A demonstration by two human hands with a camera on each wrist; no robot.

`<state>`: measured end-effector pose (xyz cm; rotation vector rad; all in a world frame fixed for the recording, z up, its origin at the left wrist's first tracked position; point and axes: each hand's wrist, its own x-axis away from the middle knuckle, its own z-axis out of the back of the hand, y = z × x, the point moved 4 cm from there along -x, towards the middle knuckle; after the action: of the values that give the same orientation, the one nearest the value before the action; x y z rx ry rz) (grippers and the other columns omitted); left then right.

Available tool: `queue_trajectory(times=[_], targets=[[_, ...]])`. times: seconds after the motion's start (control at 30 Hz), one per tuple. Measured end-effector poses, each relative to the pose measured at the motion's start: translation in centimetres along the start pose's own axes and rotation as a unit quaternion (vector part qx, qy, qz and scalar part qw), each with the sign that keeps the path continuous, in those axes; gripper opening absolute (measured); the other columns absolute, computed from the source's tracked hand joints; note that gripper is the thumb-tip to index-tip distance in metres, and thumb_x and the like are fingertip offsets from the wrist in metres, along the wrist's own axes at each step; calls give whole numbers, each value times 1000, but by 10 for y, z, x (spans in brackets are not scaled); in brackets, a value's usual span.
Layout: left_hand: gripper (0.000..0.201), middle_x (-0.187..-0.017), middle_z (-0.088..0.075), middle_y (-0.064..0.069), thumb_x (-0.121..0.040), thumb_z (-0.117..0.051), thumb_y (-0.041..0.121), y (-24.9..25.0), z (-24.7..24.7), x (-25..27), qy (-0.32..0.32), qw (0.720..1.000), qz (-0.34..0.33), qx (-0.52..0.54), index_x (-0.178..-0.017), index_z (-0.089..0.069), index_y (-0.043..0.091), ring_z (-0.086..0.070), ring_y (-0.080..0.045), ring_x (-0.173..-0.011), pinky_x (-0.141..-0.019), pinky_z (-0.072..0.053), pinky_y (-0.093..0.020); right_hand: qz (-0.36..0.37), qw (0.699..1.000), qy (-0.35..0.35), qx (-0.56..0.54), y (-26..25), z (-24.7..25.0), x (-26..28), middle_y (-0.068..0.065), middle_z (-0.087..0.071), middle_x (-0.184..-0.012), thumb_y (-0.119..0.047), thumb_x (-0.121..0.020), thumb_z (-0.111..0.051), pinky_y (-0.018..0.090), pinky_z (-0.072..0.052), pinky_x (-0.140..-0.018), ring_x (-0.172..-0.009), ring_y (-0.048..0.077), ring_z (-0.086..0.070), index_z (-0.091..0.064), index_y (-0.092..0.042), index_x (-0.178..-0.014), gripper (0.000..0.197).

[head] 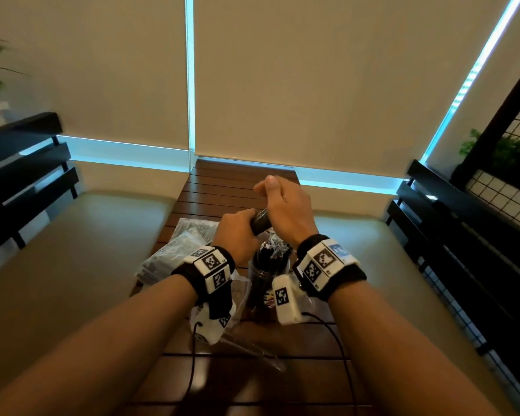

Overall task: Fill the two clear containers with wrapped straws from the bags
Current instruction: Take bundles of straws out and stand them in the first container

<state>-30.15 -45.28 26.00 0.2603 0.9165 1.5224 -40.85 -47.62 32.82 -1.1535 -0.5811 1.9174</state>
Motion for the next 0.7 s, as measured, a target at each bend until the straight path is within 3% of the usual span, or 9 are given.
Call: queue_trajectory(times=[0.03,0.1,0.2,0.27,0.37,0.47,0.53,0.6,0.7], targets=[[15,-76,-65,6,-80,-76,28,2,0,-1,7,1000,-1,14,-84,-61,25,-60,-14,-69,-64,-49,-28,-4,999,24,-28,3,3,1,-11,-64,-90,-37,-100,-50,24,-45,-74,-84,1,-59,-65,-21,-104,22],[15,-72,-63,8,-82,-73,22,9,3,-4,30,998,1,51,-79,-59,26,-60,-14,-68,-60,-46,-23,-28,994,42,-99,11,7,6,-8,-64,-96,-47,-88,-67,23,-53,-74,-87,6,-63,-56,-25,-112,34],[5,-69,-57,9,-90,-64,19,28,-1,-12,12,1000,-21,13,-94,-64,17,-64,-17,-72,-56,-37,-16,-59,992,9,-108,23,-1,12,-4,-69,-89,-42,-80,-76,26,-58,-73,-82,7,-67,-64,-19,-98,32],[17,-75,-59,7,-85,-70,25,30,-11,-12,-60,998,-36,-2,-94,-61,14,-66,-20,-78,-59,-40,-20,-73,992,64,-83,32,4,11,-3,-69,-79,-33,-82,-74,27,-56,-69,-73,8,-67,-65,-17,-82,18],[46,-89,-56,9,-67,-84,35,1,-29,-4,-173,984,-12,-42,-96,-50,22,-57,-13,-82,-64,-40,-26,-117,982,133,-59,50,22,4,-3,-65,-70,-28,-83,-68,35,-57,-70,-70,15,-65,-60,-19,-70,18],[38,-101,-50,7,-71,-81,30,-33,-45,9,-240,958,0,-158,-98,-54,29,-57,-18,-97,-74,-49,-30,-167,975,139,-49,68,34,0,-3,-60,-66,-27,-81,-64,44,-57,-79,-82,27,-64,-55,-19,-62,23],[46,-114,-45,4,-75,-78,31,-47,-55,16,-289,935,2,-208,-117,-57,33,-55,-20,-104,-85,-53,-37,-187,972,141,-33,77,35,-1,-2,-58,-65,-27,-80,-62,44,-56,-78,-85,31,-62,-53,-18,-60,24],[47,-119,-42,1,-83,-71,28,-52,-62,18,-297,930,2,-219,-127,-55,33,-55,-22,-106,-88,-53,-37,-203,969,140,-26,84,32,-1,1,-59,-69,-27,-82,-62,37,-51,-71,-81,28,-61,-52,-18,-61,25],[34,-117,-41,-1,-91,-60,18,-54,-68,15,-271,942,-11,-199,-123,-62,28,-56,-24,-101,-88,-53,-37,-223,963,151,-23,92,27,-3,5,-61,-82,-29,-83,-61,31,-48,-70,-81,25,-59,-54,-20,-66,21]])
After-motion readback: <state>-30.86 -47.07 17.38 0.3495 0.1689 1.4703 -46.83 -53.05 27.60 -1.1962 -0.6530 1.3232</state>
